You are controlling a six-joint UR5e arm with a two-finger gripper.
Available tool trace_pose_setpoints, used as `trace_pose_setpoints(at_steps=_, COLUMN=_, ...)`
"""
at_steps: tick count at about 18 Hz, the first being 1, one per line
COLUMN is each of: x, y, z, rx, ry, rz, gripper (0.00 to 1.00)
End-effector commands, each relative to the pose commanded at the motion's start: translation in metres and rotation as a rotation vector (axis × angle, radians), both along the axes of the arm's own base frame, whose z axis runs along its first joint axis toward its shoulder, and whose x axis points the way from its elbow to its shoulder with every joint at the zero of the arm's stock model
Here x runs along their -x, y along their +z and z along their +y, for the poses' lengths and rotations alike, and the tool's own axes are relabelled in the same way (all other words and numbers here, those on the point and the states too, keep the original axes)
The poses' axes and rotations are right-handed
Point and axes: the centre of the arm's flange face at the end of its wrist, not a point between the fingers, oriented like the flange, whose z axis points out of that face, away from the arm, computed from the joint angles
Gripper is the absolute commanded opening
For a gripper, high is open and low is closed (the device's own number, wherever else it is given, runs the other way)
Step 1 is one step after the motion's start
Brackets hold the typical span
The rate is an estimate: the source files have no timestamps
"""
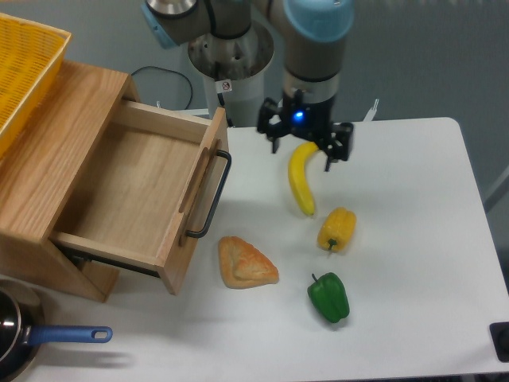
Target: Slide open the top drawer
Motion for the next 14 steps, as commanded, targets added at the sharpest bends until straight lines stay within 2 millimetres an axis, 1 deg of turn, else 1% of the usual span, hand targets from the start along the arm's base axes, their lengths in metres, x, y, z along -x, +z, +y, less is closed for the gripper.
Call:
trace_pose_setpoints(at_steps=3, x=0.009, y=-0.01, z=-0.002, rx=0.031, ry=-0.039, rz=0.007, gripper=1.0)
trace_pose_setpoints(at_steps=4, x=0.018, y=-0.02, z=-0.001, rx=0.037, ry=-0.068, rz=0.0, gripper=1.0)
trace_pose_setpoints(at_steps=5, x=0.027, y=-0.026, z=-0.006, rx=0.041, ry=-0.09, rz=-0.003, gripper=1.0)
trace_pose_setpoints(at_steps=6, x=0.039, y=-0.036, z=-0.01, rx=0.047, ry=-0.113, rz=-0.017, gripper=1.0)
trace_pose_setpoints(at_steps=7, x=0.048, y=-0.046, z=-0.009, rx=0.055, ry=-0.147, rz=-0.03, gripper=1.0)
trace_pose_setpoints(at_steps=8, x=0.056, y=-0.05, z=-0.011, rx=0.06, ry=-0.162, rz=-0.034, gripper=1.0)
trace_pose_setpoints(at_steps=9, x=0.066, y=-0.054, z=-0.02, rx=0.06, ry=-0.157, rz=-0.04, gripper=1.0)
trace_pose_setpoints(at_steps=14, x=0.091, y=-0.073, z=-0.028, rx=0.055, ry=-0.138, rz=-0.02, gripper=1.0)
